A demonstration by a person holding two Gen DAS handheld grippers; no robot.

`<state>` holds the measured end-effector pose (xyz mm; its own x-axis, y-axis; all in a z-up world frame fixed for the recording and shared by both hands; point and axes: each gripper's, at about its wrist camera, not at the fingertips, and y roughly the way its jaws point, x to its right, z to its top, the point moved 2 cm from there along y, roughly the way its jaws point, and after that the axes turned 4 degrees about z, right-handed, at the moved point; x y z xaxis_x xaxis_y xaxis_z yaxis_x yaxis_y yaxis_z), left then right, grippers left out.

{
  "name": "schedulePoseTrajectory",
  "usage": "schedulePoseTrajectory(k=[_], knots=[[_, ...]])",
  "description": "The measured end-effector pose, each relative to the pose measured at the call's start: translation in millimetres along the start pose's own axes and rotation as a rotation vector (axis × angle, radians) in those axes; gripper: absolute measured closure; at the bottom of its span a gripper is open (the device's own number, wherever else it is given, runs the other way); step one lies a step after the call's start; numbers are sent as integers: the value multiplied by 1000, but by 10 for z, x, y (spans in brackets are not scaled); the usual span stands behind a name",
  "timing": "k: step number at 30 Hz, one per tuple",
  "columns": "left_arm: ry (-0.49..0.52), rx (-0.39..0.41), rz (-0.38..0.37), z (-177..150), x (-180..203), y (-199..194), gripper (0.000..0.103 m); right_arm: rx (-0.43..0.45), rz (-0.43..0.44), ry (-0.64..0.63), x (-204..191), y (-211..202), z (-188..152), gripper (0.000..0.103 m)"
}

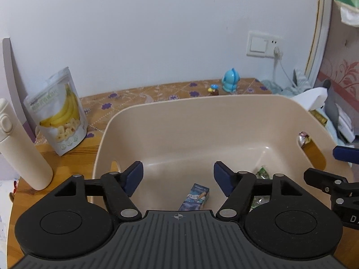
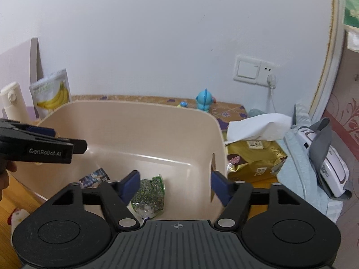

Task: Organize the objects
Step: 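Open both tools to drop the snack bag and carton into the bin, then grasp the white plush with the right tool while the left tool grasps the Hello Kitty plush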

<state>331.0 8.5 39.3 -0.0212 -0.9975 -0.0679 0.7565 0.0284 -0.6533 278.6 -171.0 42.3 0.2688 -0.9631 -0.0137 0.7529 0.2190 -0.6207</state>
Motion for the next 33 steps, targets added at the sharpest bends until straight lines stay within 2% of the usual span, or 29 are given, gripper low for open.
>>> schedulePoseTrajectory(k=[2, 4, 5, 14, 25, 28, 33], knots=[[-2, 16, -3, -8, -18, -85, 31, 20, 4, 8, 8, -74, -3, 19], [1, 30, 1, -19, -31, -174, 31, 39, 3, 17, 12, -150, -19, 4], [3, 40, 3, -28, -36, -230, 31, 51, 3, 15, 7, -187, -29, 3], [11, 83, 17, -166, -136, -642, 30, 55, -9, 1, -84, -386, -170, 0], [-33, 122, 49, -409, -349, -1010, 30, 69, -5, -6, -232, -617, -365, 0], [-30, 124, 59, -489, -393, -1091, 30, 90, 0, 19, -216, -673, -438, 0], [-52, 112, 60, -630, -463, -1172, 30, 67, -1, 29, -212, -738, -597, 0]])
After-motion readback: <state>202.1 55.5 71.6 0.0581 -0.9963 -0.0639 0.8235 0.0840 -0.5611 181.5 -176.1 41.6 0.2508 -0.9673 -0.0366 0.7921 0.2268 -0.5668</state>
